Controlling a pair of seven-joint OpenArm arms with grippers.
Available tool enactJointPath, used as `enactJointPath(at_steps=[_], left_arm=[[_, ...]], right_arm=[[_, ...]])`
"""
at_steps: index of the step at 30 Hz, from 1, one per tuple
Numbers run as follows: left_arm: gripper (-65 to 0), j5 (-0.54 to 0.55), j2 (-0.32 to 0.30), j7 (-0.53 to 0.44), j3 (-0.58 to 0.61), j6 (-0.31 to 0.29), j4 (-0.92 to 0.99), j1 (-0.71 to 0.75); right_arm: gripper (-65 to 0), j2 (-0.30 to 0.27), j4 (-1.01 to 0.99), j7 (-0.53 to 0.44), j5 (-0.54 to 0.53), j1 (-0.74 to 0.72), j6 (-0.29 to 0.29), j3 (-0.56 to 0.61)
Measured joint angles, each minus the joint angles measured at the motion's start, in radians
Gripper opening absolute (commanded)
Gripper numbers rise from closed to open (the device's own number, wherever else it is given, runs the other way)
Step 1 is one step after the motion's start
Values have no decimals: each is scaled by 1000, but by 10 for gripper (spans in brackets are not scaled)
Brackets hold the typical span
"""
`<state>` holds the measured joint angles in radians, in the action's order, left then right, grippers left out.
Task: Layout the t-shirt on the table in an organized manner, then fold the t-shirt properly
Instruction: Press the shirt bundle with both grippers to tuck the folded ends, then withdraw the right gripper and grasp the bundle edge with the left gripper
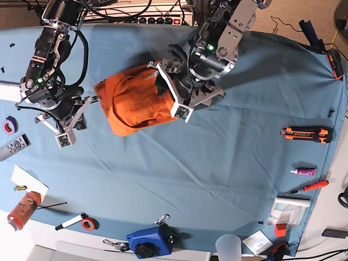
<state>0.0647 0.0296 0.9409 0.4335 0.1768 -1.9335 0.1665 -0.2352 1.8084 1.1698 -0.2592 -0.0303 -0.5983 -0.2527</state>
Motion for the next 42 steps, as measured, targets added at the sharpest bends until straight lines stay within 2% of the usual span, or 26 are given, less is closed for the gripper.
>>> enactJointPath(at_steps=[3,7,13,15,17,20,22,23,27,28,31,33,36,42], left_arm=[[-264,18,17,-11,-30,15,28,1],[-264,148,58,-34,-98,15,143,0],[-269,396,102,-74,-212,-92,278,-29],[-305,455,102,-80,-233,-133,306,-32],[-373,490,103,-79,-242,-135,332,-41],[-507,531,103,-81,-245,-134,363,-48],[-627,531,103,-79,-243,-133,369,-48],[-650,531,103,-78,-243,-133,369,-50],[-650,488,103,-42,-240,-135,367,-65],[-650,478,103,-20,-243,-149,364,-70],[-650,478,101,66,-281,-210,338,-66],[-650,487,77,103,-301,-241,310,-63],[-650,528,1,135,-338,-283,274,-61],[-650,640,-183,158,-365,-424,244,-68]], right_arm=[[-650,0,0,-1,72,0,46,0],[-650,0,0,0,103,0,60,0],[-650,0,0,0,102,0,60,0],[-650,0,0,0,103,1,60,-1],[-650,0,0,0,101,3,60,0],[-650,0,0,1,102,2,60,-1],[-650,0,0,1,101,3,60,0],[-650,0,0,0,101,3,60,0],[-650,-21,0,-19,101,5,59,0],[-650,-39,0,-37,101,5,60,0],[-650,-97,0,-57,102,5,116,0],[-650,-130,0,-60,101,5,140,0],[-650,-162,0,-60,101,5,151,0],[-650,-169,0,-60,98,5,151,0]])
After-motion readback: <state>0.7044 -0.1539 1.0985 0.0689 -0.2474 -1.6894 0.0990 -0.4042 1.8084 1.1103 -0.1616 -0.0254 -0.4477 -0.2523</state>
